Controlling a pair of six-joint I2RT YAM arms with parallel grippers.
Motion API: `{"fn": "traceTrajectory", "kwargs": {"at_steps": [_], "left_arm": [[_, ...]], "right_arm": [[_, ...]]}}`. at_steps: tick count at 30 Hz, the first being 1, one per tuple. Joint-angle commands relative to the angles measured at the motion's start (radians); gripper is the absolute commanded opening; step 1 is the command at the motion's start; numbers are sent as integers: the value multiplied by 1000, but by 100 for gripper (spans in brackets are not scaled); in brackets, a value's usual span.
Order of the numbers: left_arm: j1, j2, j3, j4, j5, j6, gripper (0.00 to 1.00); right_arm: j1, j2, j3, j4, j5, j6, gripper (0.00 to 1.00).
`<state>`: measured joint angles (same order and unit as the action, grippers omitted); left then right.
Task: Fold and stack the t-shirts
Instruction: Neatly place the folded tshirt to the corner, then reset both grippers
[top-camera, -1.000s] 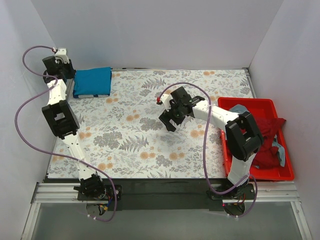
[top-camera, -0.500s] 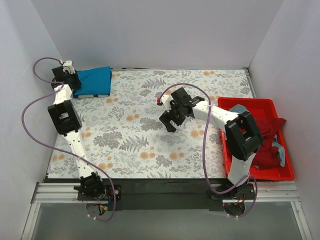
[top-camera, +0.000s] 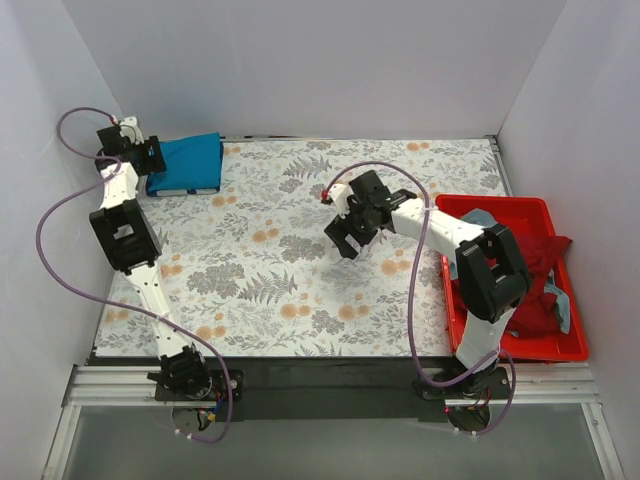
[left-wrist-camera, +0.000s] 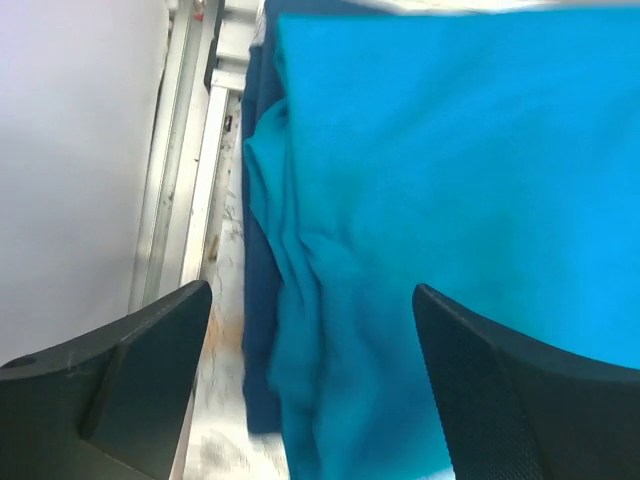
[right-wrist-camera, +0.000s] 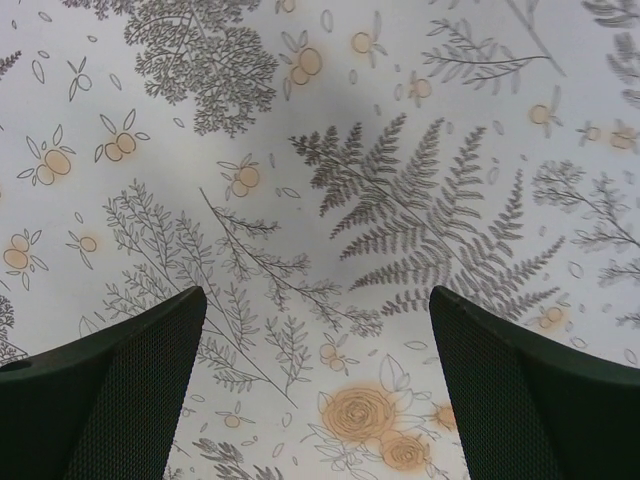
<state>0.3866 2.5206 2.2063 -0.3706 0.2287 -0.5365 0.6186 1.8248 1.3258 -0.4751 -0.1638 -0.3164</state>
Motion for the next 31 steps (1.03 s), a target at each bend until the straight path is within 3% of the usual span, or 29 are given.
{"fn": "traceTrajectory", "kwargs": {"at_steps": [1,5,12,18,22,26,31], "left_arm": [[0,-256,15,-100,67,-13,82],[-53,-397,-22,-198,115,9,83],[-210,-646,-276,-310,64,-51,84],[-321,-859,-597,-279,92,-152,84],[-351,-1011,-903,-200,103,-178,85],[-354,-1120,-1052,-169,115,-194,85],[-353,-1163,-1106,-159,116,-221,85]], "right_arm": [[-48,-111,19,0,24,8,98],[-124,-180,21,0,24,11,98],[-272,-332,-62,1,-42,43,98],[-365,-476,-241,0,-132,82,98],[-373,-581,-356,6,-137,83,98],[-378,-656,-439,13,-144,88,98],[-382,-699,-473,12,-152,89,98]]}}
